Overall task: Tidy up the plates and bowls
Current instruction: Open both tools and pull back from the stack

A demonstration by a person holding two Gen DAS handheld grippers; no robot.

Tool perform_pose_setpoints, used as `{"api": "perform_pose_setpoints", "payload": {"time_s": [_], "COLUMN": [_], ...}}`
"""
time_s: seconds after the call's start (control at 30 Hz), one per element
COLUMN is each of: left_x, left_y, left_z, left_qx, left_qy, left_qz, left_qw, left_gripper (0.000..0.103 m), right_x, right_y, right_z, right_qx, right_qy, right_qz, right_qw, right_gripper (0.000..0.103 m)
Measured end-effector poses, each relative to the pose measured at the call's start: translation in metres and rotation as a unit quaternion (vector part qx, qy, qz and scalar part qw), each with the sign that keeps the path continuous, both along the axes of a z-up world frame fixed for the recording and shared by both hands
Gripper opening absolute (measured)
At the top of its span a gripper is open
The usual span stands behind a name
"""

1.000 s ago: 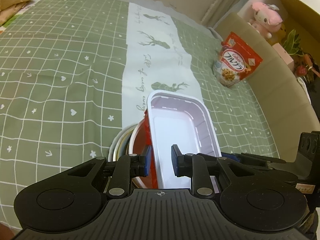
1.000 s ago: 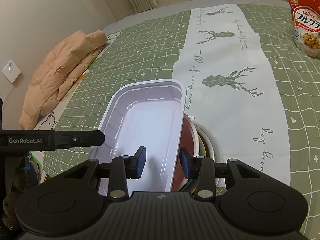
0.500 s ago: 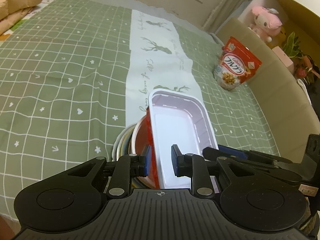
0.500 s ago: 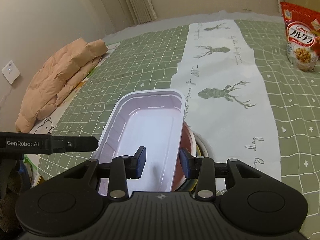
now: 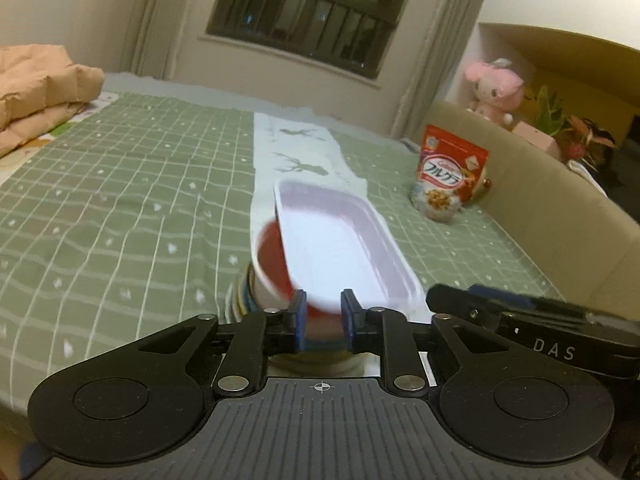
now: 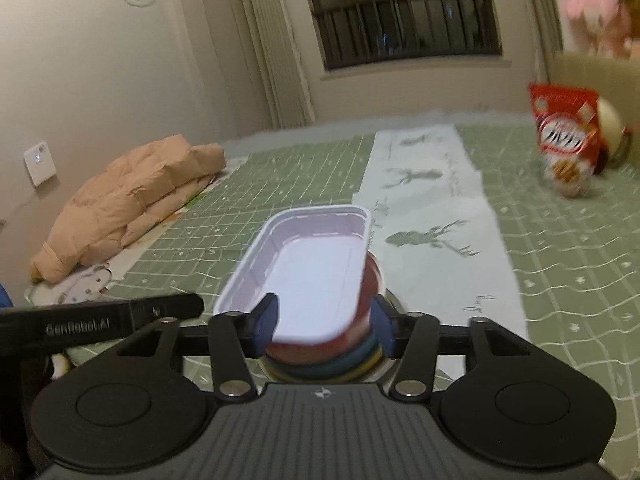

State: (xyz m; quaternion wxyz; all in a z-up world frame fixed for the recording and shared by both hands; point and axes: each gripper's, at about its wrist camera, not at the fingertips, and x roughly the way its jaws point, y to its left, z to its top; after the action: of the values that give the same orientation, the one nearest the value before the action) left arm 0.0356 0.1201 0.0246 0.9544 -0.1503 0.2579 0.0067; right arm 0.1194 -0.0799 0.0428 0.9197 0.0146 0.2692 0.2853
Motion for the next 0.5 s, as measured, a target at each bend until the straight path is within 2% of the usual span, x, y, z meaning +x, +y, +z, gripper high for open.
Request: {"api": "perform_pose_setpoints", "payload": {"time_s": [0.07,0.1,0.17,0.23,0.37,0.4,0.5], "left_x": [-0.016,-0.023,-0.031,-0.036,-0.041,-0.04,-0.042], "left_y": [-0.022,-0.03,-0.04,-0.045,-0.05,-0.052,-0.065], "left_z": [-0.017,-0.026,-0.039,-0.046,-0.048,-0.047,-0.047], "left_qx": [0.042,0.055,0.053,0.042,0.028,0.035,0.086], "left_qy": [0.008,0.018,0.039,0.055,0.069,0.068,0.073], "left_qz": [0.014,0.019,0.022,0.016,0.016,0.018,0.031], "left_qw": [0.999,0.9982,0.9976,0.9974,0.9971,0.9969,0.9932], "left_gripper": [0.018,0.018,0.018,0.018,0.018,0.018,0.018], "right_x": [-0.025,-0.035,-0.052,-0.058,-0.068,-0.069,-0.07], "right_y": [-0.003,-0.005,-0.01,-0.012,-0.021,-0.022,-0.024], "right_z": [-0.015,-0.022,-0.039,-0.053,-0.064,-0.065,-0.069], "right_qx": [-0.008,-0.009,-0.013,-0.032,-0.047,-0.05,-0.053], "right_qy": [-0.024,-0.032,-0.031,0.0,0.027,0.03,0.038], "right_qz": [-0.009,-0.013,-0.022,-0.026,-0.047,-0.053,-0.057], "right_qw": [1.0,0.999,0.999,0.999,0.997,0.997,0.996], "right_gripper": [0.084,0.088,0.088,0.088,0.088,0.088,0.088]}}
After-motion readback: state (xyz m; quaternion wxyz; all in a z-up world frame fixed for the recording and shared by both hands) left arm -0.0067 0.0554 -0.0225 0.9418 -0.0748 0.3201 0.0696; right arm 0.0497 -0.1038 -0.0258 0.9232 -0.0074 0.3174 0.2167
